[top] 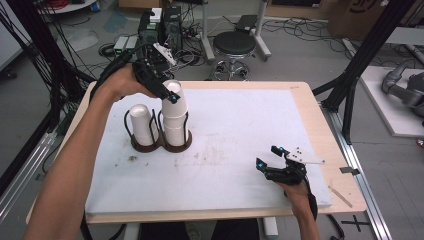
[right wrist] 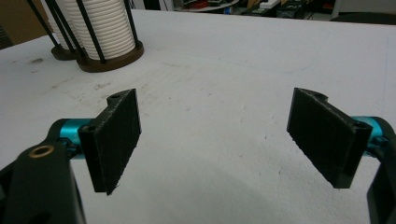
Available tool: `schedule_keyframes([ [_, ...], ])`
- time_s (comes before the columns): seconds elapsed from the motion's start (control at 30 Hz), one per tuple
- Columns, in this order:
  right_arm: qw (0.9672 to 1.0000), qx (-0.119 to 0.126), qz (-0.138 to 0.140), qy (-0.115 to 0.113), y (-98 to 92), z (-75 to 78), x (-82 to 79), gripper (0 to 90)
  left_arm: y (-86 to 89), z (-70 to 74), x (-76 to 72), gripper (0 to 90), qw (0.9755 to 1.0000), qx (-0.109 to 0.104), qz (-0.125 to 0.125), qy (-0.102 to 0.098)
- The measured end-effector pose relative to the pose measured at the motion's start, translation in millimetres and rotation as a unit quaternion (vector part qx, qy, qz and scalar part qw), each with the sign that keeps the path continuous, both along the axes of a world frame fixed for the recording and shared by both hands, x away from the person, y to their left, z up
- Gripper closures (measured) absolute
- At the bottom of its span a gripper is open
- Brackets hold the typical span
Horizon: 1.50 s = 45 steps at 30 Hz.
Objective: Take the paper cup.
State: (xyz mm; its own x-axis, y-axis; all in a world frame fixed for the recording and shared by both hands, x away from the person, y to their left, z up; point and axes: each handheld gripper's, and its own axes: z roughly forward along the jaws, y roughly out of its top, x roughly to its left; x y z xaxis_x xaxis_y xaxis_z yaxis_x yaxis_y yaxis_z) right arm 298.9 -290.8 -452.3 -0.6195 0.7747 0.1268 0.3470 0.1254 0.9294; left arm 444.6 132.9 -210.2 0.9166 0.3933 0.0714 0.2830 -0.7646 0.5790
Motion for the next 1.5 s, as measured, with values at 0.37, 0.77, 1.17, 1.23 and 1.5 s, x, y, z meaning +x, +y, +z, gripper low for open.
schedule_keyframes([
  [0.37,1.0000,0.000,0.001,0.003,-0.5,-0.1,0.8,18.0,5.7,25.0,-8.3,33.7,0.9995,-0.024,-0.003,-0.022],
  [0.77,1.0000,0.000,0.000,0.001,-0.7,0.0,0.5,18.0,15.1,42.5,-26.0,33.7,0.9966,-0.070,-0.004,-0.041],
  [1.17,1.0000,-0.005,0.003,-0.002,-0.2,0.0,0.8,18.0,30.3,41.2,-62.0,33.7,0.9890,-0.134,-0.020,-0.058],
  [1.23,1.0000,-0.005,0.004,0.000,0.0,0.0,0.8,18.0,32.7,39.5,-64.5,33.7,0.9887,-0.136,-0.022,-0.059],
  [1.5,1.0000,-0.004,0.002,0.001,0.4,0.1,0.7,18.0,48.1,26.5,-82.1,33.7,0.9847,-0.161,-0.025,-0.061],
])
